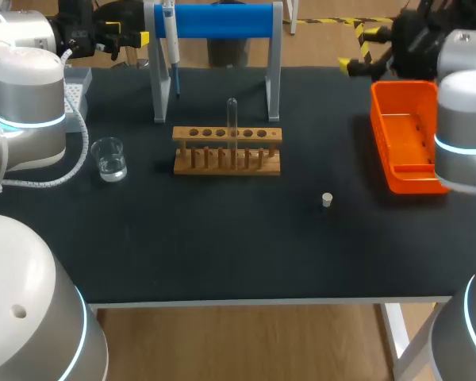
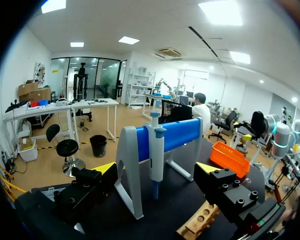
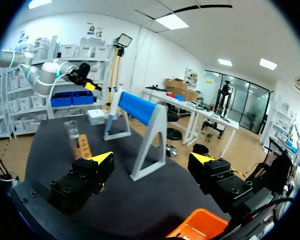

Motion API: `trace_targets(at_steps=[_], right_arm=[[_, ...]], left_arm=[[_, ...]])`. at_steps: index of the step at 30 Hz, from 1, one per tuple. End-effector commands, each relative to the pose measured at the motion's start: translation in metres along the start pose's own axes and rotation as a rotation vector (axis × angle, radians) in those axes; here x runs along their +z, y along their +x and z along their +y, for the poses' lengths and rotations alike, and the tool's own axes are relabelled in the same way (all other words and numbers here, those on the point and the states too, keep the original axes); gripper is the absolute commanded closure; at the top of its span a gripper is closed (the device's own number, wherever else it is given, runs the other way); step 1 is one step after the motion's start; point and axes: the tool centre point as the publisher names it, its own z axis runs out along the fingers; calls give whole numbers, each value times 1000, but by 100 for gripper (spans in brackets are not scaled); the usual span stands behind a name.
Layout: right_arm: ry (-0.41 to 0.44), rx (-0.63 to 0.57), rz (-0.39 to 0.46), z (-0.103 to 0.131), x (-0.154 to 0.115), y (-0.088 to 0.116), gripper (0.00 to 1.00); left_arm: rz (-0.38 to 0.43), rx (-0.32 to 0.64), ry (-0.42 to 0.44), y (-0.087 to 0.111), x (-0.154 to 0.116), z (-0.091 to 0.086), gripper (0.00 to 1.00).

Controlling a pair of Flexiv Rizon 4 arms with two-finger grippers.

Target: Invert the test tube, pick up the pipette, mount the tip to pipette, aspirate from beaker and dispense into the tube, eject the tip, return the pipette, and cap with the stopper.

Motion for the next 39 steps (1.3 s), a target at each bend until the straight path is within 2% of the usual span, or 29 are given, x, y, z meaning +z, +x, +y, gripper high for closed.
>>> trace_targets(at_steps=[1,13,19,22,38,39], right_arm=[[-51,-2,26,-9,-50,32,0],[-128,-43,170,-35,-65,124,0],[-145,-85,222,-41,-70,159,0],[-142,-86,230,-41,-69,165,0],[-139,-91,230,-41,-69,165,0],[-139,-91,230,-41,-69,165,0]], left_arm=[[-2,2,6,0,0,2,0],[-2,2,6,0,0,2,0],[-2,2,6,0,0,2,0],[-2,2,6,0,0,2,0],[-2,2,6,0,0,2,0],[-2,22,7,10,-1,4,0]])
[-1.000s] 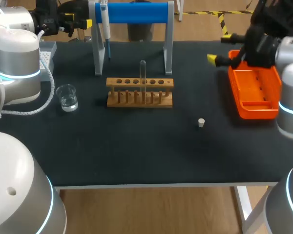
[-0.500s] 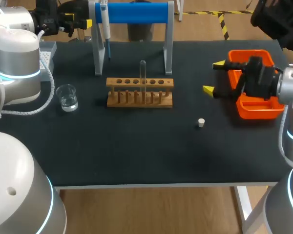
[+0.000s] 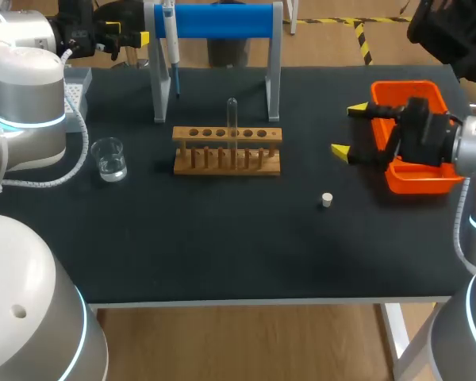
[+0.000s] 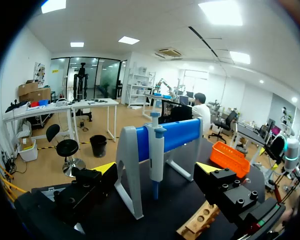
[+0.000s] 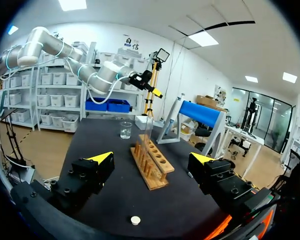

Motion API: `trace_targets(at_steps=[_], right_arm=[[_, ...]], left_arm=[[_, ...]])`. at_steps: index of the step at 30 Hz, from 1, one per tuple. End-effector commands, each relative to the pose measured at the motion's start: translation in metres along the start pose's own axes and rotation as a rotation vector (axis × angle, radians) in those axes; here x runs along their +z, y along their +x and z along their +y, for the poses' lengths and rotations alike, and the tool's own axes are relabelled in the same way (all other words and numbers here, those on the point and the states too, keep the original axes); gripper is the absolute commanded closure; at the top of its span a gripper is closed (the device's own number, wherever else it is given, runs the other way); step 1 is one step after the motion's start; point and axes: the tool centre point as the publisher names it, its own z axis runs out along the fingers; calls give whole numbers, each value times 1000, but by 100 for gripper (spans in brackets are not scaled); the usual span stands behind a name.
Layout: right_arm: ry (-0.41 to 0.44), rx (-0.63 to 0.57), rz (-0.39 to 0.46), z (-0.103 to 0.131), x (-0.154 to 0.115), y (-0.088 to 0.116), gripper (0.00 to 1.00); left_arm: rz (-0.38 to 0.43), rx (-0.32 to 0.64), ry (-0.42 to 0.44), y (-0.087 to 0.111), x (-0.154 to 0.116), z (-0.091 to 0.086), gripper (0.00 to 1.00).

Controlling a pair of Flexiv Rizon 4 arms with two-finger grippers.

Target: Invert the test tube, pick up the pipette, mount the tip to pipette, aspirate from beaker and dispense into the tube, eject the tip, return the pipette, and cap with the stopper.

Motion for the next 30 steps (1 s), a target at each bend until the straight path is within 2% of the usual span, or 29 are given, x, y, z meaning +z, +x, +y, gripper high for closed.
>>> trace_targets(at_steps=[1,5,12,17,23,30], right_arm=[[0,-1,-1,0,0,1,0],[0,-1,-1,0,0,1,0],[0,-1,-1,0,0,1,0],[0,-1,-1,0,0,1,0],[0,-1,-1,0,0,1,0],[0,-1,-1,0,0,1,0]], left_arm=[[2,33,10,16,-1,6,0],[13,68,24,55,-10,28,0],[26,107,36,137,-25,78,0],[22,113,22,174,-30,103,0],[42,155,28,198,-34,119,0],[73,204,4,208,-41,128,0]])
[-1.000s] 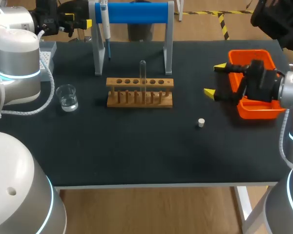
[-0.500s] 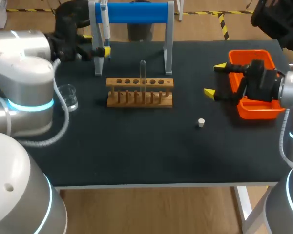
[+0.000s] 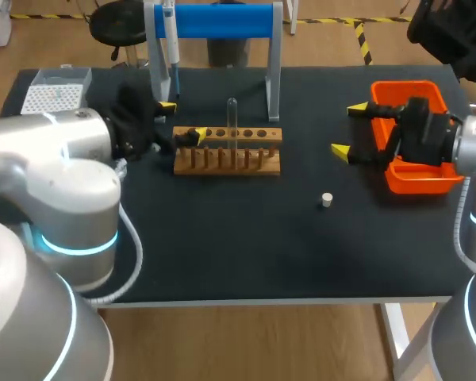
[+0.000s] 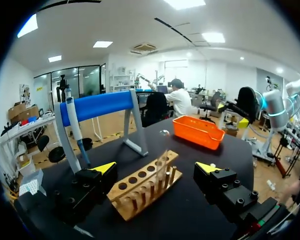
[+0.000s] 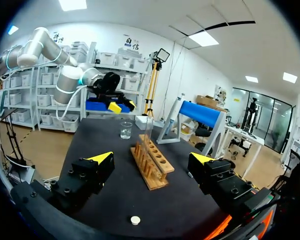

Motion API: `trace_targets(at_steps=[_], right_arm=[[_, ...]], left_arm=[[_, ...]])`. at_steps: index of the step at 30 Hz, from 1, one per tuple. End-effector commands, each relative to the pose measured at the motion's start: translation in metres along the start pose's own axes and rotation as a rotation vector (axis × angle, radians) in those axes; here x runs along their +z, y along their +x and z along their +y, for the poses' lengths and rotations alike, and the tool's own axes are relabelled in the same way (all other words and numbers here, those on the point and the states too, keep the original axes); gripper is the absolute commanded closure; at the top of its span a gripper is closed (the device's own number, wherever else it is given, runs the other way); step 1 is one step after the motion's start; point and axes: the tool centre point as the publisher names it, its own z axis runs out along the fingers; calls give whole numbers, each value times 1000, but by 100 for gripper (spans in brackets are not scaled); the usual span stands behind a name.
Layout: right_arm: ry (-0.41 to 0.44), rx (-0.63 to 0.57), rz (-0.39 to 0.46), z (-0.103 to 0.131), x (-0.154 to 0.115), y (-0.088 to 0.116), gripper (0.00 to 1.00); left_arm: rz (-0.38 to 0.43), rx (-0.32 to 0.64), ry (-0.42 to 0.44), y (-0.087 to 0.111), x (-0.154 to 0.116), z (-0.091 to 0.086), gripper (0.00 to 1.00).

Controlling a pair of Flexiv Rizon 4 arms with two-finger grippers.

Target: Invert the test tube, pick up the pipette, mount the tip to pipette, aspirate from beaker and dispense into the tube, eject the tip, return the pipette, and cap with the stopper.

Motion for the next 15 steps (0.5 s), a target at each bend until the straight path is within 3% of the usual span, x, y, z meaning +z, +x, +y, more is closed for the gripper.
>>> trace_targets(at_steps=[1,15], right_arm=[[0,-1,-3,0,0,1,0],[0,-1,-3,0,0,1,0]], left_arm=[[12,11,27,6,-6,10,0],[37,40,-9,-2,-36,27,0]])
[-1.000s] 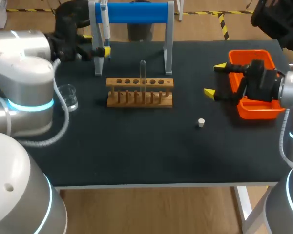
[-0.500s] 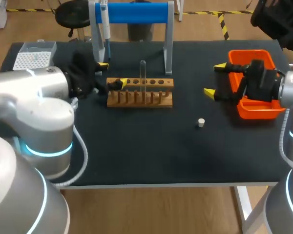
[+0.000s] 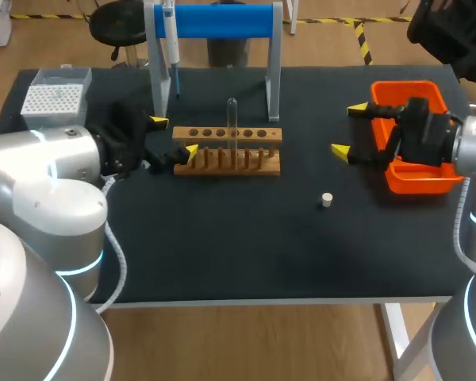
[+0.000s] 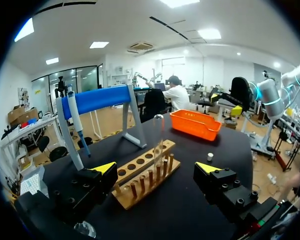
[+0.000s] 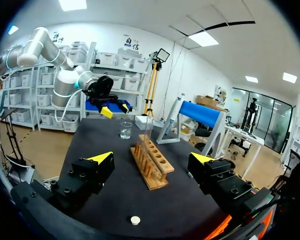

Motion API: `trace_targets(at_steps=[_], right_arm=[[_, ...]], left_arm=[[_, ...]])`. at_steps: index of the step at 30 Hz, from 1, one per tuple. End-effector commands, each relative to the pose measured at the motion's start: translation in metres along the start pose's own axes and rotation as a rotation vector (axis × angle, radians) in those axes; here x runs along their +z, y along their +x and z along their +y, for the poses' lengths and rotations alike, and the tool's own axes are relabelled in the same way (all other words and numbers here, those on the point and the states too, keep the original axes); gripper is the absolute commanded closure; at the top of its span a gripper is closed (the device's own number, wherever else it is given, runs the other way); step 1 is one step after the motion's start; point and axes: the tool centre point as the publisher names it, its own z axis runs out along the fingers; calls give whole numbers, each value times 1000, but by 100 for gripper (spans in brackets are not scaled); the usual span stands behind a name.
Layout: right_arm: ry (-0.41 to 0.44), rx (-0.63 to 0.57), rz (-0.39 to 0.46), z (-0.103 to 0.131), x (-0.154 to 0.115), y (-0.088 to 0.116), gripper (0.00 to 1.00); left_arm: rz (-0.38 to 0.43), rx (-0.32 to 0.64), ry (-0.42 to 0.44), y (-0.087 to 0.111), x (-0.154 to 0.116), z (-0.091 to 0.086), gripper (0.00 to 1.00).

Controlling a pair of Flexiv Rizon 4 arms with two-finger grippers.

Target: Invert the test tube, pick up the pipette, mount the tip to pipette, aspirate from beaker and dispense into the tube, eject the tip, return the pipette, and cap with the stopper.

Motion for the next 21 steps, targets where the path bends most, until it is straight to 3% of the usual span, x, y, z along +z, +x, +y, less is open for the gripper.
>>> trace_targets(at_steps=[1,21], right_arm=[[0,0,-2,0,0,1,0],[0,0,-2,0,0,1,0]], left_arm=[[30,10,16,-3,-15,2,0],[44,26,26,5,-15,4,0]])
